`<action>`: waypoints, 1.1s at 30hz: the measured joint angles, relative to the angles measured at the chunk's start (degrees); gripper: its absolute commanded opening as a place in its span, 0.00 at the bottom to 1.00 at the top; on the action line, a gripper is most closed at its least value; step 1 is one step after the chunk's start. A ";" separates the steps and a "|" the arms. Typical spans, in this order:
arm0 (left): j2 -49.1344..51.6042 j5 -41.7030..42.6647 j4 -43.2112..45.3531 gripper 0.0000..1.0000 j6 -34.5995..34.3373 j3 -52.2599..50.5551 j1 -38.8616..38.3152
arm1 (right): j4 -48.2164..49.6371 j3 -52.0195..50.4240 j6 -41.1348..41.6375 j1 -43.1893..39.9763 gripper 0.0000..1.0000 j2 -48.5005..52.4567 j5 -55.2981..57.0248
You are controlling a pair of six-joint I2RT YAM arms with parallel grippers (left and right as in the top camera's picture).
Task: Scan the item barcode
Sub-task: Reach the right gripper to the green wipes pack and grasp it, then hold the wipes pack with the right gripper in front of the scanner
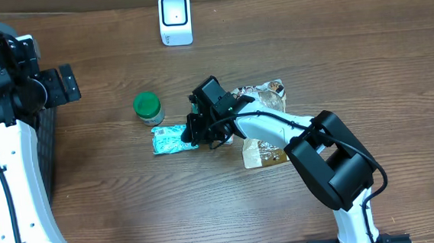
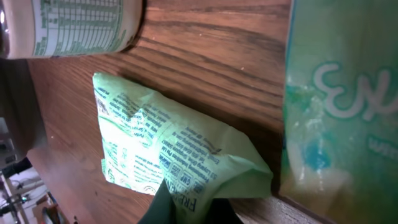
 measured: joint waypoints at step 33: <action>0.00 0.00 0.00 1.00 0.00 0.00 0.00 | -25.94 -0.20 -14.86 -13.44 0.04 -32.46 -3.76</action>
